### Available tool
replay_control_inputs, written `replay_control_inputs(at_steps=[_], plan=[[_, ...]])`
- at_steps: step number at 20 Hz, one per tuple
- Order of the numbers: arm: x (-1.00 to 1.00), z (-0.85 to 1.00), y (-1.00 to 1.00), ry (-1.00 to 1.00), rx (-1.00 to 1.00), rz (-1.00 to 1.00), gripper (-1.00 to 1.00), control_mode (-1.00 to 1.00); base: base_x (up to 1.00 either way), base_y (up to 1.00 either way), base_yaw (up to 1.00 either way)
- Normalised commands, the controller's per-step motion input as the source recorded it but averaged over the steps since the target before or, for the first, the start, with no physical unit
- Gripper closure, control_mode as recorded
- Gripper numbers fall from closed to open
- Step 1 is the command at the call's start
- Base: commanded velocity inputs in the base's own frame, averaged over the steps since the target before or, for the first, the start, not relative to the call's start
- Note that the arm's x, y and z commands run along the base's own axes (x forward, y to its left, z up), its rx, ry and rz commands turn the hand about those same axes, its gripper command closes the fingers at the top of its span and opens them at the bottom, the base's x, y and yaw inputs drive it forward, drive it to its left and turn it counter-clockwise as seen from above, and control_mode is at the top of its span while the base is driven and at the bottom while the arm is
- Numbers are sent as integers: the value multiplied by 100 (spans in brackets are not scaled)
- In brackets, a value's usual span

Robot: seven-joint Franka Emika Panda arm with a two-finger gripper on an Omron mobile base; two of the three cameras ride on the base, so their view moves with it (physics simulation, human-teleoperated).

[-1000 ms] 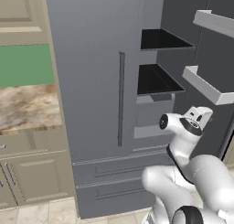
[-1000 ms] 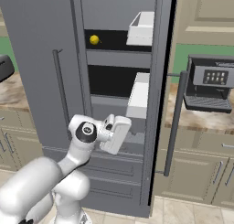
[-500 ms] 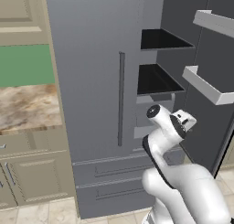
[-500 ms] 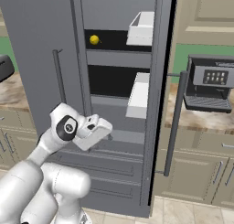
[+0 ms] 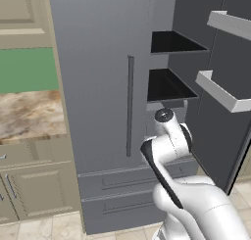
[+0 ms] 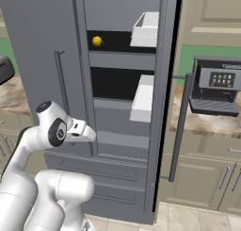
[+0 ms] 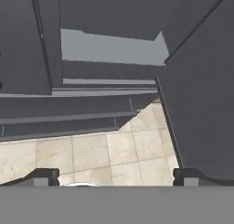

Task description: Retrieve a lemon from the fridge and place it on the cutting board with the fish.

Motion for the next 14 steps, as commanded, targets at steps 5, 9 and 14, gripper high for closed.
replay_control_inputs(at_steps=[5, 9, 14], plan=[[3, 41, 43, -17, 30, -6, -100, -100, 0, 0, 0], [0, 85, 16, -9, 13, 10, -100, -100, 0, 0, 0], [-8, 83, 23, -4, 5, 11, -100, -100, 0, 0, 0]])
